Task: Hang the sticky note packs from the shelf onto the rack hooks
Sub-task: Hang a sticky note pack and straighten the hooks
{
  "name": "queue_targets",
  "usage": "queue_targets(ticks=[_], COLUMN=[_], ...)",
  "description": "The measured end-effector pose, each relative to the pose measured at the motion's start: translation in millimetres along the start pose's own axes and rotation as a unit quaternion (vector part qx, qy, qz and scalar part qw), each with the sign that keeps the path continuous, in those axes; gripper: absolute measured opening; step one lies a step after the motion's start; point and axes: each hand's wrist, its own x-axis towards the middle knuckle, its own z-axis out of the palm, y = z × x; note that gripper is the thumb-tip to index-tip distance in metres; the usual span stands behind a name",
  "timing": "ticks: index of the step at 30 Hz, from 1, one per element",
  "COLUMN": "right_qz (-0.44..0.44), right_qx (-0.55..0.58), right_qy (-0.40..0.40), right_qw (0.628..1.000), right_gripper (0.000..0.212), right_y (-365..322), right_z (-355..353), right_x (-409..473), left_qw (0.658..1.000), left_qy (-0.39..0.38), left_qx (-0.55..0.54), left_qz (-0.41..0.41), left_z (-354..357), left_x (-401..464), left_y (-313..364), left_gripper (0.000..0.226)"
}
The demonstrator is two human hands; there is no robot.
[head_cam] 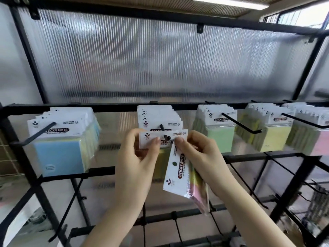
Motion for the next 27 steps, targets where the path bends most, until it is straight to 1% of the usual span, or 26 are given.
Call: queue_targets(ticks=[2,4,6,10,13,16,19,23,27], right_qz=[-0.018,-0.029,-0.024,-0.005,0.01,0.03,0.039,0.034,0.029], right_qx=[-0.017,-0.035,-0.032,-0.021,-0.017,-0.016,-0.055,-0.119,-0.105], right_qy=[0.031,0.057,0.066,0.065,0.07,0.066,0.065,0.06,0.051], right_qw=[0.999,0.997,0.997,0.998,0.997,0.997,0.996,0.99,0.993], right_gripper=[0.033,0.034,0.036,0.039,0.035,0.034,0.037,0.047,0.047], right_y=[3.5,7.5,11.5,16.4,19.9,22.4,22.3,19.0,18.1], right_z=[1.2,1.2,1.0,3.5,5.1,5.0,5.0,5.3,3.4], right_x=[0.6,1.3,2.2,4.2,8.0,12.2,16.1,16.4,9.3], left_qw=[1.0,0.998,0.997,0.994,0.994,0.993,0.994,0.994,0.995], left_qy=[0.021,0.044,0.064,0.077,0.073,0.073,0.078,0.081,0.085], left_qx=[0.021,0.032,0.039,0.066,0.077,0.085,0.076,0.069,0.06], left_qz=[0.006,0.007,0.009,0.027,0.029,0.033,0.031,0.021,0.009], left_z=[1.8,2.7,2.8,1.2,1.4,2.7,4.2,5.2,3.6], left_x=[0.0,-0.8,-1.0,2.5,8.7,13.1,16.2,18.2,12.4], left_y=[-3.5,-6.4,-8.6,-12.7,-16.9,-23.6,-28.3,-29.6,-27.9], left_gripper=[0.028,0.033,0.036,0.029,0.031,0.028,0.028,0.029,0.029])
